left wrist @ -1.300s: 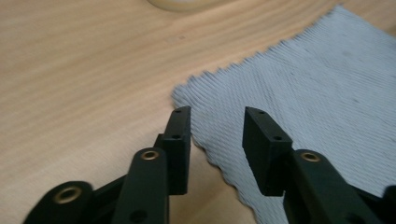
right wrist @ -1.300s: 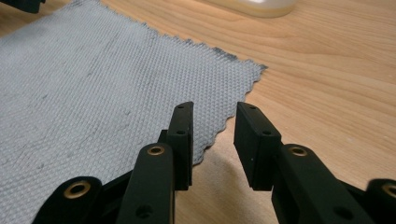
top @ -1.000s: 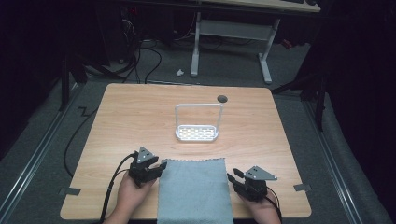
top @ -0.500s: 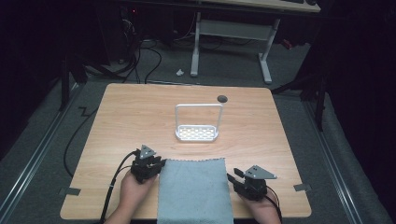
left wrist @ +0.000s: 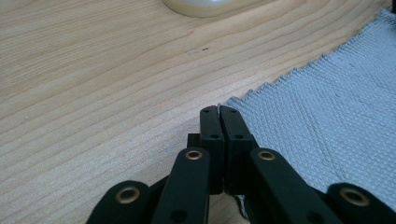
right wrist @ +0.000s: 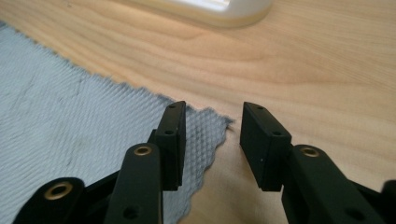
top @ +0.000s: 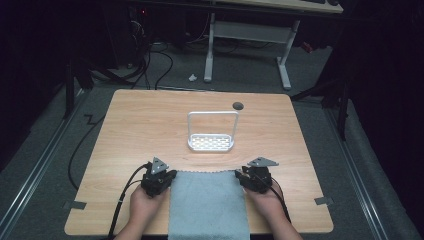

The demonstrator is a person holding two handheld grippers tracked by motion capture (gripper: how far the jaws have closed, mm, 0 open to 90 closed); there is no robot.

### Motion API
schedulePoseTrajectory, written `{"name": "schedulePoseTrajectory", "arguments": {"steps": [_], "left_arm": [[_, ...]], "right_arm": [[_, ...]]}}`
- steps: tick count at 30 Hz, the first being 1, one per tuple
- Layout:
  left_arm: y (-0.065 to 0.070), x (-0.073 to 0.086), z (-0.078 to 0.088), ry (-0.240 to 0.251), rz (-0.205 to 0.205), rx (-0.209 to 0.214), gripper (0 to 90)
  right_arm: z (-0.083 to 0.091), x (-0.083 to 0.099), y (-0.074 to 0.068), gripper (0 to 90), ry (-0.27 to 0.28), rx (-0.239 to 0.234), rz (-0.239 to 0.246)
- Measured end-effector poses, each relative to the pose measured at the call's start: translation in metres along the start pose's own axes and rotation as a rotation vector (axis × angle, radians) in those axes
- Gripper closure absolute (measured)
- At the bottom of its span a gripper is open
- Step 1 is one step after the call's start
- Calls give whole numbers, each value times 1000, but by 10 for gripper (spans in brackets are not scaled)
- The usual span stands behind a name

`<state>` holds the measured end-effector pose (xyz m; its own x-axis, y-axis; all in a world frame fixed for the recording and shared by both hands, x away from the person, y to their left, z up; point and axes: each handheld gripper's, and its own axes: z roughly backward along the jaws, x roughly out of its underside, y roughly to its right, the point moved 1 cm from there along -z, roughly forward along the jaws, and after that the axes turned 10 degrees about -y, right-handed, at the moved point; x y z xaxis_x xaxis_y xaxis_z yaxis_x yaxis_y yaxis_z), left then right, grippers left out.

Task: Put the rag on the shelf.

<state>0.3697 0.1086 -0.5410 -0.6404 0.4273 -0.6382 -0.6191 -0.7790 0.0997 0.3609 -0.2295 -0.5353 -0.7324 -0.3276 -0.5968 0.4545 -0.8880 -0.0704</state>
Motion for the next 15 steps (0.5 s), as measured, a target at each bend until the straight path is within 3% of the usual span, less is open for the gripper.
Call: {"name": "schedulePoseTrajectory", "arguments": {"steps": [3,5,9,11,15], "left_arm": [[-2,0,0,0,16,18,884],[-1,0,0,1,13,15,884],[-1,0,0,2,21,12,886],[1,1,1,1,5,-4,887],[0,2,2,4,23,18,887]], "right_arm": [[-3,-2,0,684,12,18,11],[-3,-2,-5,754,4,38,67],[-3,-2,-8,823,3,36,84],[-3,0,-11,891,10,32,116],[-2,1,-13,897,15,19,131]]}}
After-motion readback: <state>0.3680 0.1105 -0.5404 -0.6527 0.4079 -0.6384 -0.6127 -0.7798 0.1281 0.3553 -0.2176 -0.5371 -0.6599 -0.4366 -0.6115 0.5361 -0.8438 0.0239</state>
